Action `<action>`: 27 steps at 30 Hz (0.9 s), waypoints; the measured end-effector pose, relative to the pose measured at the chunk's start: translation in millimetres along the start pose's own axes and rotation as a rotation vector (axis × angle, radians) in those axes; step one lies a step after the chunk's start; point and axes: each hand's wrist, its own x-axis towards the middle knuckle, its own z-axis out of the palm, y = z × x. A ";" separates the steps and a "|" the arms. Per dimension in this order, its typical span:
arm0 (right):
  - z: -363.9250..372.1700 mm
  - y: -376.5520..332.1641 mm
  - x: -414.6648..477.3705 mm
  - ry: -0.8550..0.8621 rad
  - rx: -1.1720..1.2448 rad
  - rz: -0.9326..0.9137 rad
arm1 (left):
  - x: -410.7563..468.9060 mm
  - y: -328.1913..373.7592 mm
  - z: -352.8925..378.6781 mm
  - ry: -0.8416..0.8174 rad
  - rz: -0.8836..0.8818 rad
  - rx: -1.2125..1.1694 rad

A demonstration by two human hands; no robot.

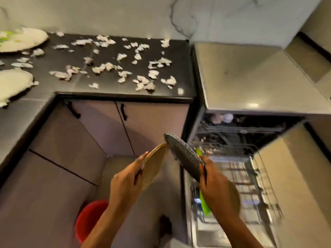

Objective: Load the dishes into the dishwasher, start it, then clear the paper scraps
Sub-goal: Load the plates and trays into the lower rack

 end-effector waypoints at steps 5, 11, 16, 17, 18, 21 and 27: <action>-10.8 59.4 -97.1 -0.194 0.037 0.309 | -70.8 29.8 54.7 -0.164 -0.008 -0.020; -52.3 132.5 -135.9 -0.108 -0.048 0.556 | -93.1 84.3 100.5 -0.264 -0.055 -0.084; -74.1 226.8 -124.6 -0.041 -0.112 0.785 | -79.8 121.2 172.1 -0.335 -0.062 -0.096; -74.9 250.4 -121.4 -0.041 -0.103 0.824 | -78.0 129.3 189.9 -0.327 -0.089 -0.115; -73.6 273.4 -118.8 -0.052 -0.088 0.866 | -77.0 136.9 206.5 -0.314 -0.116 -0.129; -59.4 340.6 -113.3 -0.134 -0.016 0.986 | -79.1 154.5 255.8 -0.277 -0.225 -0.119; -6.8 426.6 -102.2 -0.314 0.071 0.985 | -100.5 154.2 334.2 -0.238 -0.449 -0.104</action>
